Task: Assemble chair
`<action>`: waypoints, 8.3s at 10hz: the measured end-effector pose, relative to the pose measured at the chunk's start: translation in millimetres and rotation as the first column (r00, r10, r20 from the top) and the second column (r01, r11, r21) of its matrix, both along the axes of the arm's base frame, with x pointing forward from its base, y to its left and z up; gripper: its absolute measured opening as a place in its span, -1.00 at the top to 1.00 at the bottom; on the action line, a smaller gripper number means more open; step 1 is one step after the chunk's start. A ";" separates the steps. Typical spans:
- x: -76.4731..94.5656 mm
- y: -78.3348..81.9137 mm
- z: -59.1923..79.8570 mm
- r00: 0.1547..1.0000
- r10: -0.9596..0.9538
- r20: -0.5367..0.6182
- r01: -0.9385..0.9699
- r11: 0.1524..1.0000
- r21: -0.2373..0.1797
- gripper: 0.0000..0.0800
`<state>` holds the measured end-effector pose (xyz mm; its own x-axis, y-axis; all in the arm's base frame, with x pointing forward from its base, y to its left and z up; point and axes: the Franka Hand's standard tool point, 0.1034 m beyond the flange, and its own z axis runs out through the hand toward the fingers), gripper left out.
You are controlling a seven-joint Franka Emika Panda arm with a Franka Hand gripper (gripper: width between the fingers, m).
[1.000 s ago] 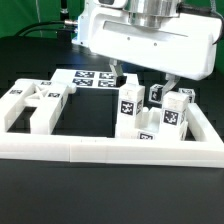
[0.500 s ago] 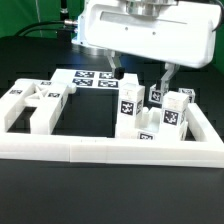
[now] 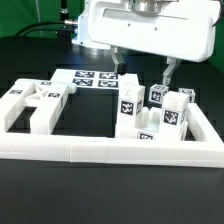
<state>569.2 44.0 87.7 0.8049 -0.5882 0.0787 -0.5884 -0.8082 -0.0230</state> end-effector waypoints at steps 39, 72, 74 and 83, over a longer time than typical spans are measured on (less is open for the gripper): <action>-8.6 -16.5 -15.3 0.970 0.242 -0.013 -0.242 0.969 -0.045 0.40; -58.0 -89.7 -19.7 0.384 0.444 -0.809 0.008 0.875 0.484 -0.62; -56.1 -91.1 -19.6 0.394 0.440 -0.807 0.000 0.878 0.479 -0.62; -2.4 -101.6 -19.8 0.841 0.384 -0.382 -0.300 0.918 0.261 -0.62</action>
Offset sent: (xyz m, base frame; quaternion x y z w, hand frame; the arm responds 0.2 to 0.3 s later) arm -0.0178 0.0005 -0.0246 -0.0089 0.0592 0.0122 0.9981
